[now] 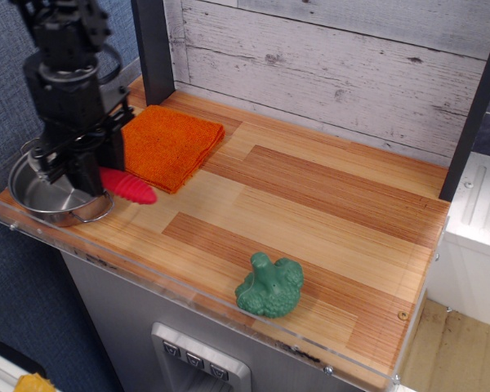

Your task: Put the red spoon in the pot

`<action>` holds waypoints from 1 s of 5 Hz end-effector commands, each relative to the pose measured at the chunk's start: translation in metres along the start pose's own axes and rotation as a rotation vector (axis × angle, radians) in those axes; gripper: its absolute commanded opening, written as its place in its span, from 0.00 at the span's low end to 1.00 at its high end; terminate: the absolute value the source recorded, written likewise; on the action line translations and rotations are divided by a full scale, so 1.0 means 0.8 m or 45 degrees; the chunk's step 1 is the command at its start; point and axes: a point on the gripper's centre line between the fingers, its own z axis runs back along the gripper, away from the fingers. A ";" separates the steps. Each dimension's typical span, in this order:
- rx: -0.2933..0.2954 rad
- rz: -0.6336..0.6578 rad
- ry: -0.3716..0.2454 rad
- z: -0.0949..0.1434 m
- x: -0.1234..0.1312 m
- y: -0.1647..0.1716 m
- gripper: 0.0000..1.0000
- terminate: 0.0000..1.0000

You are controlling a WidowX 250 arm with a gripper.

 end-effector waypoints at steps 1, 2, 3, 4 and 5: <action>-0.062 0.004 0.049 -0.004 0.015 -0.010 0.00 0.00; -0.052 0.009 0.051 -0.008 0.018 -0.007 0.00 0.00; -0.050 -0.022 0.059 -0.009 0.019 -0.008 0.00 0.00; -0.049 -0.059 0.044 -0.007 0.021 -0.005 1.00 0.00; -0.004 -0.103 -0.057 0.008 0.021 -0.004 1.00 0.00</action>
